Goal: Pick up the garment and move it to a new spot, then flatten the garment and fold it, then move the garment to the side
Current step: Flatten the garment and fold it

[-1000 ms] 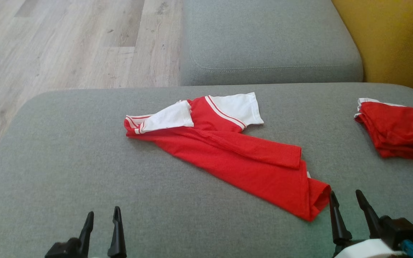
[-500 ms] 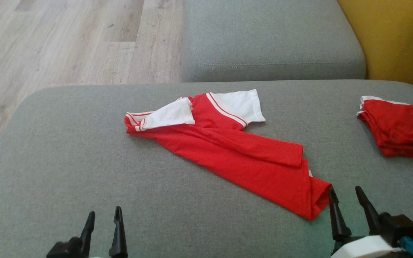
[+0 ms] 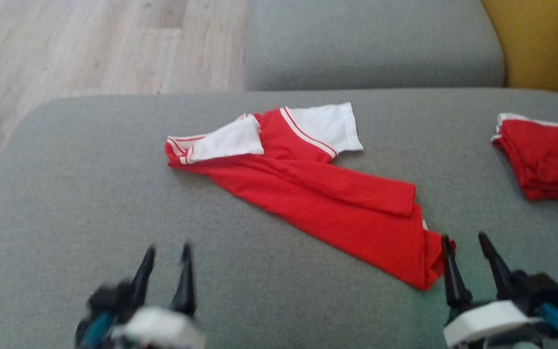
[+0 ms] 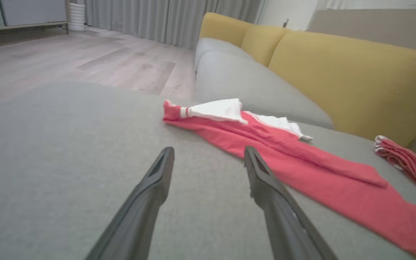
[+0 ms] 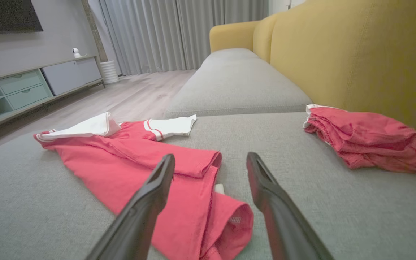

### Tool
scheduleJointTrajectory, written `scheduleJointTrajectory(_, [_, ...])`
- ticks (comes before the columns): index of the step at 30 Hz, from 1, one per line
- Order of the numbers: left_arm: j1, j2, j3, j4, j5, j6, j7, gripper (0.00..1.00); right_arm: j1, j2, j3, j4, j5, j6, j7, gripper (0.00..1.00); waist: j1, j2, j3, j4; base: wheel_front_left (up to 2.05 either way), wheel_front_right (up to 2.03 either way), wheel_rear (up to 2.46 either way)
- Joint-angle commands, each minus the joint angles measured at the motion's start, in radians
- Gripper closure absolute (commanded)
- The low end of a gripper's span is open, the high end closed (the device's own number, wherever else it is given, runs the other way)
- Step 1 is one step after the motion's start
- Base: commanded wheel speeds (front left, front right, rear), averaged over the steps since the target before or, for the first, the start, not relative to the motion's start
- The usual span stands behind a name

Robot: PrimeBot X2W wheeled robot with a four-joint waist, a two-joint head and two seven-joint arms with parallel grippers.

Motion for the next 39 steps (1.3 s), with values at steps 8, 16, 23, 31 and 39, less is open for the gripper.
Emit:
scheduleJointTrajectory(8, [-0.392, -0.133, -0.004, 0.158, -0.012, -0.058, 0.093, 0.0, -0.159, -0.007, 0.073, -0.065, -0.031, -0.001, 0.01, 0.0, 0.0, 0.0, 0.158, -0.091, 0.0, 0.0, 0.0])
scheduleJointTrajectory(16, [-0.61, -0.186, 0.055, 0.445, -0.078, -0.095, 0.138, 0.0, -0.247, -0.007, 0.092, -0.069, -0.034, -0.001, 0.001, 0.0, 0.0, 0.0, 0.262, -0.182, 0.0, 0.0, 0.0])
scheduleJointTrajectory(23, [-0.712, -0.169, 0.102, 0.624, -0.102, -0.113, 0.115, 0.0, -0.277, -0.007, 0.081, -0.054, -0.033, -0.001, -0.016, 0.0, 0.0, 0.0, 0.306, -0.222, 0.0, 0.0, 0.0])
scheduleJointTrajectory(31, [-0.787, -0.155, 0.149, 0.714, -0.132, -0.133, 0.072, 0.0, -0.288, -0.007, 0.072, -0.04, -0.028, -0.001, -0.031, 0.0, 0.0, 0.0, 0.325, -0.236, 0.0, 0.0, 0.0])
scheduleJointTrajectory(39, [-0.83, -0.155, 0.175, 0.774, -0.158, -0.138, 0.058, 0.04, -0.29, -0.007, 0.08, -0.024, -0.02, -0.001, -0.042, 0.0, 0.0, 0.0, 0.329, -0.246, 0.0, 0.0, 0.0])
